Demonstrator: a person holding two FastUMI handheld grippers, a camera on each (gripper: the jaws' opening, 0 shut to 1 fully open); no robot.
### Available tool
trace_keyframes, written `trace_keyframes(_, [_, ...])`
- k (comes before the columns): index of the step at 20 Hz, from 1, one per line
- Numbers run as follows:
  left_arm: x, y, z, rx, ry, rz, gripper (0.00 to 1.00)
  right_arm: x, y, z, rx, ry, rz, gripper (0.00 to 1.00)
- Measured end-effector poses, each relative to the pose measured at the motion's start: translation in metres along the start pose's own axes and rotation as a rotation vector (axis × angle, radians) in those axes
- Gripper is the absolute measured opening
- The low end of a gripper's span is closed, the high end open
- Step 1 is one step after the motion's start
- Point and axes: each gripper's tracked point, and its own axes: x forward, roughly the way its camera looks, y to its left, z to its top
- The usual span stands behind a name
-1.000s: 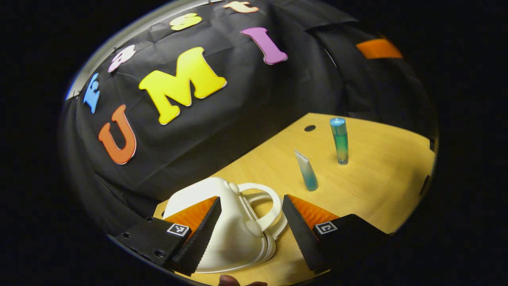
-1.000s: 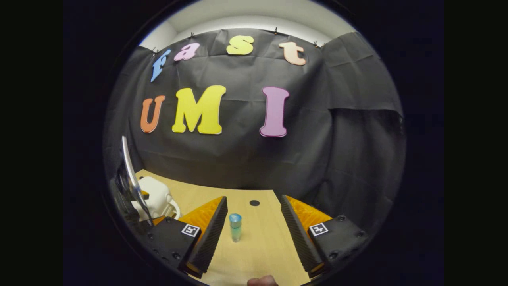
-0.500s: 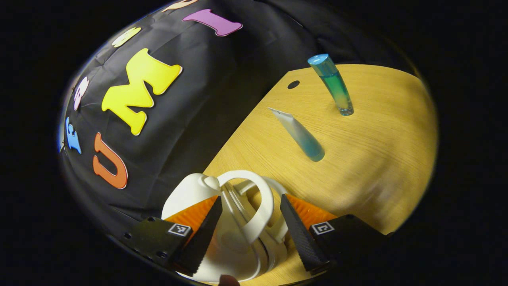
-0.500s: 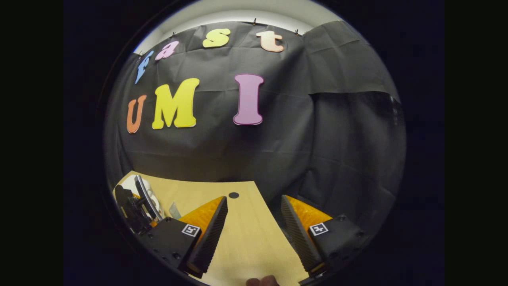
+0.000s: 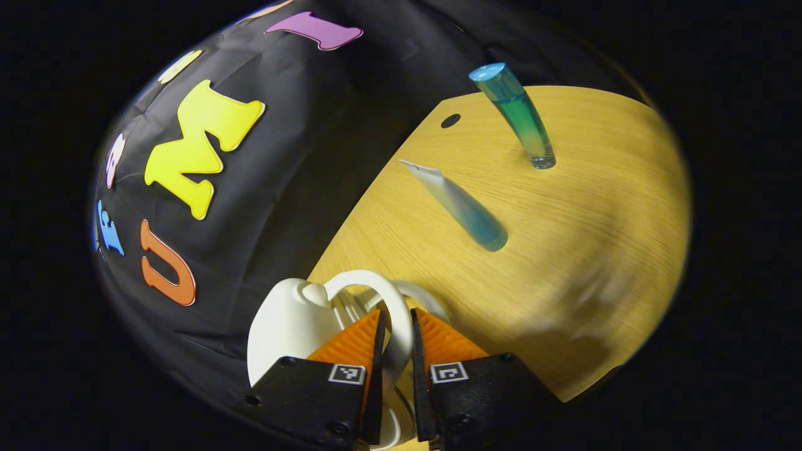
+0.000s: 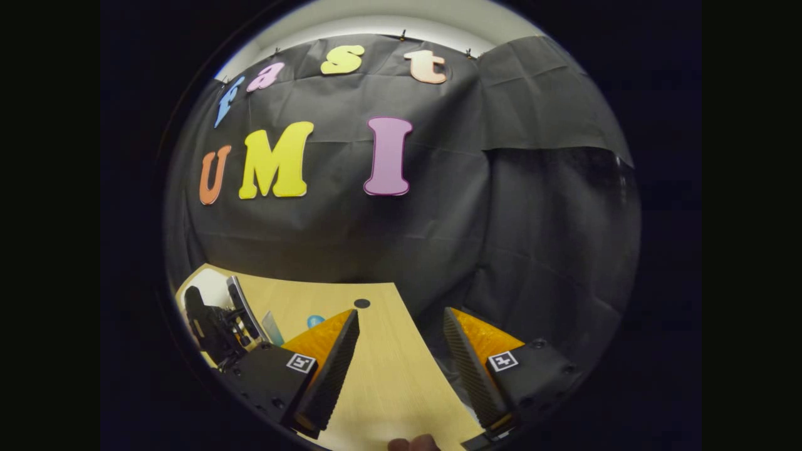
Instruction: First open the suitcase, pack the skin care products into it, and then close the suitcase.
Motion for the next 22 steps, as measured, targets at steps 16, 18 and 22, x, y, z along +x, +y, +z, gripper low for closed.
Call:
trace_keyframes(16, [-0.116, 0.225, -0.014, -0.642, -0.409, 0.088, 0.03, -0.051, 0.176, 0.069, -0.072, -0.129, 0.222, 0.81])
trace_keyframes(18, [-0.125, 0.276, -0.054, -0.694, -0.437, 0.153, 0.03, -0.058, 0.207, 0.078, -0.084, -0.136, 0.262, 0.81])
trace_keyframes(22, [-0.116, 0.337, -0.165, -0.791, -0.403, 0.233, 0.03, -0.069, 0.250, 0.090, -0.114, -0.161, 0.307, 0.81])
